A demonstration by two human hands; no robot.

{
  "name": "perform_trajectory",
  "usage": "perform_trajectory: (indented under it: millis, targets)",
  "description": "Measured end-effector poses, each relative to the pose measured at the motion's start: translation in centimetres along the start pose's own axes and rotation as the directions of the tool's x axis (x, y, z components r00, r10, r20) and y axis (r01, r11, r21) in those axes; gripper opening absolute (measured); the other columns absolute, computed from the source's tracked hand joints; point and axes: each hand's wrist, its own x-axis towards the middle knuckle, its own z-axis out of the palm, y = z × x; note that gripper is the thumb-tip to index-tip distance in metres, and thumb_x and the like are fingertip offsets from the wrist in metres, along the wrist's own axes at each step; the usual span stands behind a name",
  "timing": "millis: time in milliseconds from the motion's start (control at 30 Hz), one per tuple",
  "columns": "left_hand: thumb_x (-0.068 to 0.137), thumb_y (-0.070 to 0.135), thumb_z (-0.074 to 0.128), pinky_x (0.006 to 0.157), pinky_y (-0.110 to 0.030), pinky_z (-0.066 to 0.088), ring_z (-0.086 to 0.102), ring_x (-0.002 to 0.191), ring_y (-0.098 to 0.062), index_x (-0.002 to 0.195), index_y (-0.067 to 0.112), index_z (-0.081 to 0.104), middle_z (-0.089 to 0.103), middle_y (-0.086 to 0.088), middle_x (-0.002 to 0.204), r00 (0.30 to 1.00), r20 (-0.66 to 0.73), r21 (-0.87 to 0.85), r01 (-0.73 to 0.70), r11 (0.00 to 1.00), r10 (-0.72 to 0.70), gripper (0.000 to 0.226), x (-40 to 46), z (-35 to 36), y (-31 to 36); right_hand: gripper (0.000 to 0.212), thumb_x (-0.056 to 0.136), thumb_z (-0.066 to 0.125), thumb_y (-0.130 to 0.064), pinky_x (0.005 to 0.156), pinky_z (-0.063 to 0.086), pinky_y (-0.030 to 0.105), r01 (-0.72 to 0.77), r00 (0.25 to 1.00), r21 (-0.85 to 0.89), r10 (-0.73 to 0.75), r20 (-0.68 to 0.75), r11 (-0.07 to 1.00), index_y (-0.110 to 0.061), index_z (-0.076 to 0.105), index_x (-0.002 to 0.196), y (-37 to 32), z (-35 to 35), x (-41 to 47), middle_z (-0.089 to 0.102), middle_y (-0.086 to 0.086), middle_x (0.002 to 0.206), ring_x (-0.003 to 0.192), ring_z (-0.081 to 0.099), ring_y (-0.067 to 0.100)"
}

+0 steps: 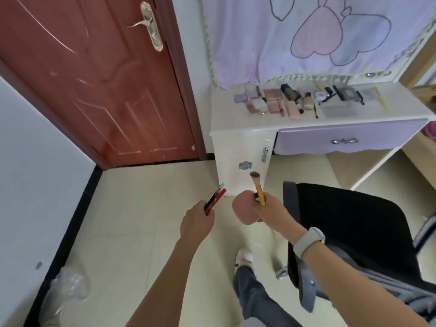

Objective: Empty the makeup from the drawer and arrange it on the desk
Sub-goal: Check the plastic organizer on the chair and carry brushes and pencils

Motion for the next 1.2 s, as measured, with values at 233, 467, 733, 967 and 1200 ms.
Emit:
perform_trajectory:
  millis: [233,467,733,967,1200]
  targets:
    - [0.091,0.02,0.049,0.049,-0.02,0.034,0.046,0.056,-0.01,0.09,0.011,0.057,0.054,0.0,0.071,0.993,0.07,-0.273,0.109,0.956,-0.094,0.012,16.7,-2.0,7.8,0.022,0.094,0.046,-0.017,0.078,0.054,0.039,-0.084,0.992,0.267,0.105,-0.066,0.96,-0.009,0.052,0.114,-5.1,-4.2,17.3,0.055,0.006,0.101,0.095,0.056,0.026]
    - [0.088,0.004,0.046,0.05,-0.022,0.032,0.04,0.054,-0.011,0.105,0.009,0.057,0.05,-0.001,0.071,0.95,0.246,-0.459,0.287,0.841,-0.191,0.021,29.5,-2.2,12.3,0.014,0.095,0.046,-0.017,0.085,0.053,0.039,-0.123,0.986,0.408,0.158,-0.052,0.905,-0.012,0.048,0.108,-8.1,-7.6,28.8,0.056,0.008,0.105,0.1,0.057,0.026]
    - [0.088,0.003,0.051,0.055,-0.019,0.038,0.052,0.066,-0.011,0.108,0.01,0.055,0.059,-0.002,0.083,0.937,0.264,-0.56,0.341,0.755,-0.228,0.021,43.6,1.0,15.3,0.014,0.093,0.044,-0.003,0.082,0.051,0.036,-0.253,0.95,0.498,0.311,-0.036,0.829,-0.01,0.048,0.104,-10.5,-7.8,41.9,0.056,0.001,0.089,0.091,0.054,0.021]
    - [0.086,0.014,0.057,0.08,-0.037,0.05,0.062,0.091,-0.03,0.109,0.013,0.058,0.067,-0.01,0.1,0.934,0.201,-0.446,0.357,0.821,-0.297,0.023,53.2,2.8,16.9,0.017,0.093,0.043,-0.006,0.085,0.053,0.039,-0.296,0.942,0.424,0.335,-0.017,0.856,-0.022,0.05,0.095,-13.4,-6.9,50.6,0.058,-0.002,0.091,0.084,0.056,0.015]
    - [0.088,0.011,0.056,0.08,-0.031,0.049,0.063,0.092,-0.027,0.11,0.007,0.062,0.067,-0.012,0.104,0.956,0.093,-0.346,0.291,0.892,-0.277,0.023,59.5,2.0,19.5,0.008,0.09,0.043,-0.014,0.061,0.047,0.037,-0.355,0.929,0.054,0.359,-0.094,0.933,-0.011,0.049,0.085,-14.3,-7.4,55.9,0.05,0.002,0.071,0.064,0.05,0.018]
